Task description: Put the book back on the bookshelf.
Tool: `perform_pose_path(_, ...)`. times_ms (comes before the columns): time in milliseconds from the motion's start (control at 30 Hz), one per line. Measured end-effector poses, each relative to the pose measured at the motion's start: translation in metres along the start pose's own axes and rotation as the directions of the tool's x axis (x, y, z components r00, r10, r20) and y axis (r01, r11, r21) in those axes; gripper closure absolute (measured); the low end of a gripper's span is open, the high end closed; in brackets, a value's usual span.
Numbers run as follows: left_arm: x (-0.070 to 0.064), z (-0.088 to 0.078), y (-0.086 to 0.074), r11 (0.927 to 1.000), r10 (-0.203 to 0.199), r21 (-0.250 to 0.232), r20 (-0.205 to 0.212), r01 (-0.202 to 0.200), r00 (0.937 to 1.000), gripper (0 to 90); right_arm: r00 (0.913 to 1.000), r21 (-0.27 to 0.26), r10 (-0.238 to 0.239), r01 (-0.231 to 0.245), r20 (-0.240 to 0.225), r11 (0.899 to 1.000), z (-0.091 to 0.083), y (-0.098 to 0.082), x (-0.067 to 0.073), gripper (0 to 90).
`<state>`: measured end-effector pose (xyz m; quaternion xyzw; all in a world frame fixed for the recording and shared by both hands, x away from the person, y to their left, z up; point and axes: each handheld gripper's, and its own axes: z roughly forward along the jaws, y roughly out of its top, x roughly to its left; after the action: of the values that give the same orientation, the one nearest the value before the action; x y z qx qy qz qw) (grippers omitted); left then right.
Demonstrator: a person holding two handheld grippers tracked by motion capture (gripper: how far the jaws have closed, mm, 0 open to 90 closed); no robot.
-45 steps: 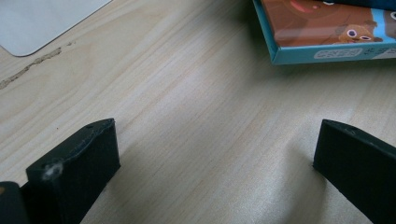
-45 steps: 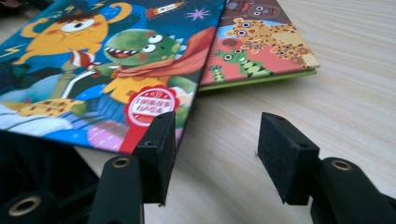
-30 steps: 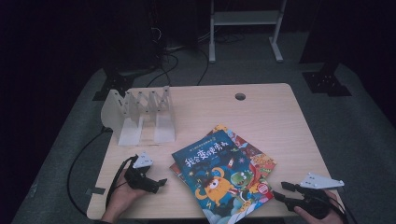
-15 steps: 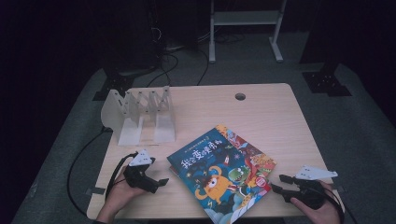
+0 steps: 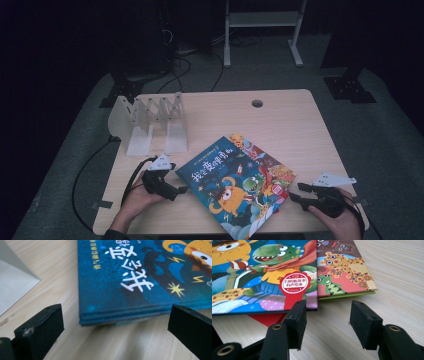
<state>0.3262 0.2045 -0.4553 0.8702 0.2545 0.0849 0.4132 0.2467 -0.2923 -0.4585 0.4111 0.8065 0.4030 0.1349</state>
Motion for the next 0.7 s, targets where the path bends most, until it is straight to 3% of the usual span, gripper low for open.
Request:
perform_pose_path(133, -0.004, 0.006, 0.001, 0.9999, 0.012, 0.01, 0.043, -0.013, 0.999, 0.0, 1.0, 0.001, -0.001, 0.001, 0.005, 1.0, 0.001, 0.002, -0.001, 46.0)
perform_pose_path(700, -0.018, -0.001, -0.002, 0.9996, 0.014, 0.024, 0.073, -0.016, 0.9972, 0.0, 0.9976, 0.01, -0.004, 0.003, 0.069, 1.0, 0.015, 0.018, -0.015, 47.0)
